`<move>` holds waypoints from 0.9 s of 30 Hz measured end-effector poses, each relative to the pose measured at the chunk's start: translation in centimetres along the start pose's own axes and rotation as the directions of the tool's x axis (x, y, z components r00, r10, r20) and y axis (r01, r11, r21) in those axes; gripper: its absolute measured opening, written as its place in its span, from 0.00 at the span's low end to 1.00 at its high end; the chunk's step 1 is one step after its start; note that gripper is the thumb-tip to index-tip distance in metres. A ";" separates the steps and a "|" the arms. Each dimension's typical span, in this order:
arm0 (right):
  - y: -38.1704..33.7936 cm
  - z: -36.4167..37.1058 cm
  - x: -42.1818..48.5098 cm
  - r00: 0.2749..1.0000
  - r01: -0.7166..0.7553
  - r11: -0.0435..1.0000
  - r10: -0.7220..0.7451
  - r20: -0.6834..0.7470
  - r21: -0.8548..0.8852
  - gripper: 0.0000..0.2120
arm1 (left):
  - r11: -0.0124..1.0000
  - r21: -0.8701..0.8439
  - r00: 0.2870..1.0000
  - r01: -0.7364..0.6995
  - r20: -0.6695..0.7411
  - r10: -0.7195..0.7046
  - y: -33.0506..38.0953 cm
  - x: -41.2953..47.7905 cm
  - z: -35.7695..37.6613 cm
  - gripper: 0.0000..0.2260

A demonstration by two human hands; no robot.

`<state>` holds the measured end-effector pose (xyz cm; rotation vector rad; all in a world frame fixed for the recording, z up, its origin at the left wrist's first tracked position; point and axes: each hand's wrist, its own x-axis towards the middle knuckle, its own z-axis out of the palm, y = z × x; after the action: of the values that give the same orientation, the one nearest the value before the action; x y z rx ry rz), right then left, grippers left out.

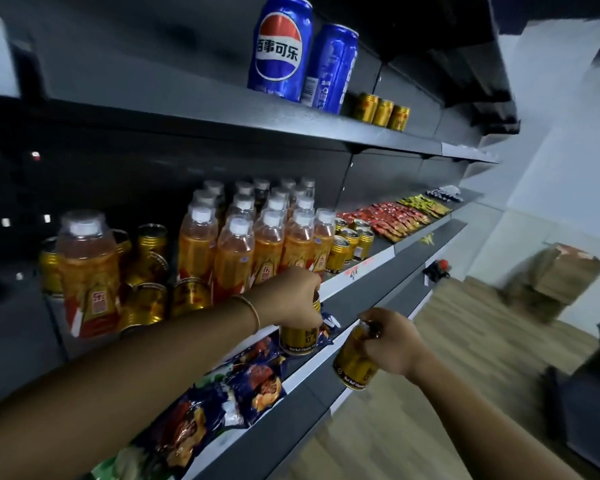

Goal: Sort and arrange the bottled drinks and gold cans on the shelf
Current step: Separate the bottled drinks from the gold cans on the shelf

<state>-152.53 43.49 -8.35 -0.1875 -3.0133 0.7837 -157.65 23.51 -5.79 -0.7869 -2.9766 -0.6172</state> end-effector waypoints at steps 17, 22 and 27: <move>5.8 -6.0 18.6 0.971 0.210 0.977 -0.203 -0.123 0.042 0.13 | 1.000 0.017 0.983 0.015 -0.182 -0.012 4.2 14.4 2.5 0.17; 7.9 -8.2 26.1 0.942 0.325 0.946 -0.322 -0.095 0.017 0.15 | 0.993 0.041 0.950 0.113 -0.296 -0.096 5.8 20.3 2.8 0.17; 9.8 -8.4 31.6 0.865 0.497 0.868 -0.494 -0.081 0.010 0.13 | 0.953 0.060 0.916 0.296 -0.302 -0.265 6.7 25.1 2.8 0.17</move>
<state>-182.33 59.89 -6.09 0.5297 -2.7702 0.7399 -176.12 41.82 -3.35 -0.2335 -2.8344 -0.5225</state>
